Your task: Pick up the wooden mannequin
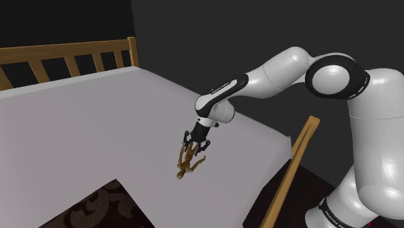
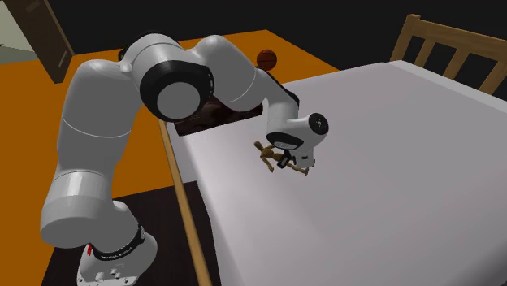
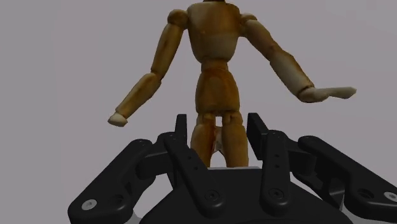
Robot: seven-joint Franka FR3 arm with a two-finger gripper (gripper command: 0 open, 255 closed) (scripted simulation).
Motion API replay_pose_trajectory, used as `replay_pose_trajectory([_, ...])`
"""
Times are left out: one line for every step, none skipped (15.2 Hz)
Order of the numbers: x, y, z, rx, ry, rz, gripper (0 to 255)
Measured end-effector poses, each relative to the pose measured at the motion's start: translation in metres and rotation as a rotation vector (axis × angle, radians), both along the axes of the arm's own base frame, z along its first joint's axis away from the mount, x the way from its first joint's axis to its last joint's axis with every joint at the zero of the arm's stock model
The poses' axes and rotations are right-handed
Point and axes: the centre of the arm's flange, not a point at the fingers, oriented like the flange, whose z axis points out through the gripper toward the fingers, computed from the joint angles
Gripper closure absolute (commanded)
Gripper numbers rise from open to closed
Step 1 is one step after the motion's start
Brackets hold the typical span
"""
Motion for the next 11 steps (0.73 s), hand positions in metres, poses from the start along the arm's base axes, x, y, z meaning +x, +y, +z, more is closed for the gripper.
replay_pose_trajectory([0.000, 0.000, 0.005, 0.000, 0.000, 0.000, 255])
replay_pose_trajectory([0.000, 0.001, 0.012, 0.000, 0.000, 0.000, 255])
replay_pose_trajectory([0.000, 0.002, 0.017, 0.000, 0.000, 0.000, 255])
replay_pose_trajectory([0.000, 0.001, 0.022, 0.000, 0.000, 0.000, 255])
replay_pose_trajectory([-0.001, 0.000, 0.026, 0.000, 0.000, 0.000, 255])
replay_pose_trajectory([-0.001, 0.001, 0.033, 0.000, 0.000, 0.000, 255])
replay_pose_trajectory([0.000, 0.001, 0.037, 0.000, 0.000, 0.000, 255])
replay_pose_trajectory([-0.001, 0.001, 0.043, 0.000, 0.000, 0.000, 255])
replay_pose_trajectory([-0.001, 0.001, 0.048, 0.000, 0.000, 0.000, 255])
replay_pose_trajectory([0.000, 0.001, 0.053, 0.000, 0.000, 0.000, 255])
replay_pose_trajectory([0.000, 0.000, 0.059, 0.000, 0.000, 0.000, 255])
